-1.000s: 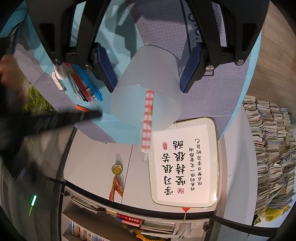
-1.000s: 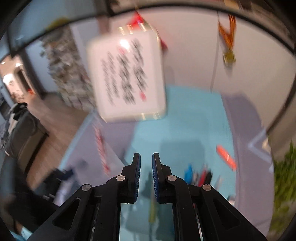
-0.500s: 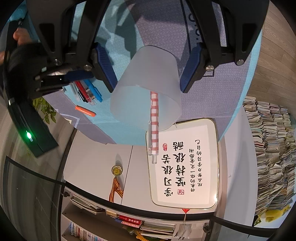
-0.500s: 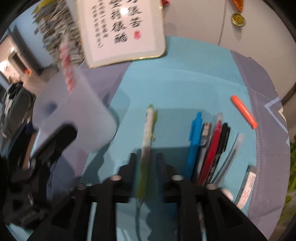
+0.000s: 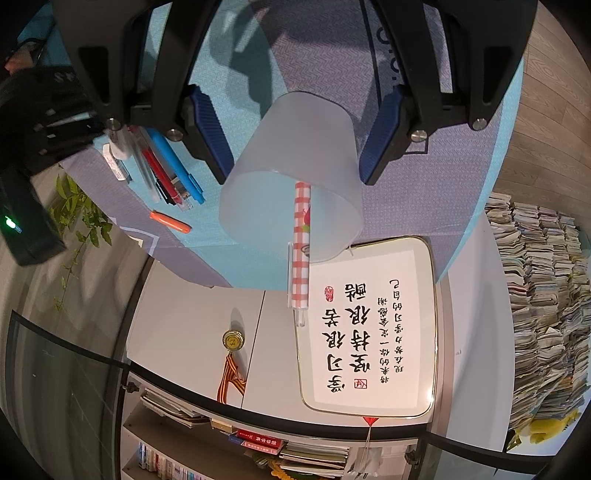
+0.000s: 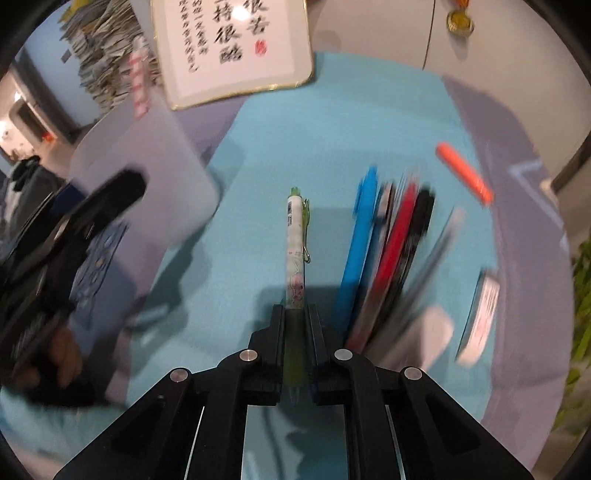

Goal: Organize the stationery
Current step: 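Move the right gripper back to the pens and grasp the green-capped white pen, then lift the green-capped pen and drop it into the frosted cup with the right gripper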

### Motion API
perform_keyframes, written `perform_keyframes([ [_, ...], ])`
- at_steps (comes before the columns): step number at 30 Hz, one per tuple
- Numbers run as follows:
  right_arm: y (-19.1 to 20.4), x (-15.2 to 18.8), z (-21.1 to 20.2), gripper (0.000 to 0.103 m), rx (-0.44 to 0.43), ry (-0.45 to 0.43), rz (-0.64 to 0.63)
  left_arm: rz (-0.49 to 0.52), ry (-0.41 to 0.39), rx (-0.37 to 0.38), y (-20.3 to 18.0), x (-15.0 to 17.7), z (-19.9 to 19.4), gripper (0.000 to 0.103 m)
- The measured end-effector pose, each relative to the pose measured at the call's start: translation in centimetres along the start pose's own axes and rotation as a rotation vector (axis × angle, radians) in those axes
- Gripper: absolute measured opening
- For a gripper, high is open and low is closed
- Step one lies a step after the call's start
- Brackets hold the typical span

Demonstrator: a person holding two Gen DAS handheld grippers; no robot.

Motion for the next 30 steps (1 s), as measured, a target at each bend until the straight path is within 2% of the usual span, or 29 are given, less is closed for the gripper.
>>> perform_keyframes([
  [2,0.1,0.3,-0.4,0.012,0.034,0.005,-0.027,-0.001,0.004,0.0,0.1,0.0,0.1,0.07],
  [5,0.3,-0.5,-0.9,0.024,0.071,-0.021,-0.052,-0.002,0.004,0.0,0.2,0.1,0.0,0.07],
  [7,0.3,-1.2,-1.2,0.041,0.094,-0.049,-0.071,-0.003,0.004,0.0,0.1,0.0,0.0,0.07],
  [8,0.5,-2.0,-1.3,0.041,0.103,-0.069,-0.09,-0.002,0.004,0.0,0.1,0.1,0.0,0.07],
  [13,1.0,-4.9,-0.7,0.041,0.116,-0.093,-0.117,-0.001,0.005,-0.001,0.2,0.0,0.0,0.07],
  [16,0.9,-5.6,-0.1,0.041,0.124,-0.084,-0.119,-0.002,0.005,0.0,0.2,0.0,0.0,0.07],
  [24,0.7,-5.2,1.6,0.041,0.116,-0.039,-0.136,-0.001,0.005,0.0,0.2,0.0,0.0,0.069],
  [26,0.7,-5.3,1.9,0.027,0.094,-0.037,-0.136,-0.002,0.005,0.0,0.2,0.0,0.0,0.07],
  [27,0.7,-5.3,1.8,0.015,0.088,-0.033,-0.134,-0.002,0.006,0.001,0.2,0.0,0.0,0.07],
  [30,0.4,-5.4,0.7,0.015,0.114,-0.069,-0.123,-0.002,0.005,0.0,0.2,0.0,0.0,0.07],
])
Point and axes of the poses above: each gripper's, at about its wrist camera, not at the fingertips, and z roughly the way its jaws point, y to its left, x to its underside, the point moved 6 cm from there along z, roughly the way its jaws point, and after that the axes turned 7 degrees about -x, right-handed, at the moved point
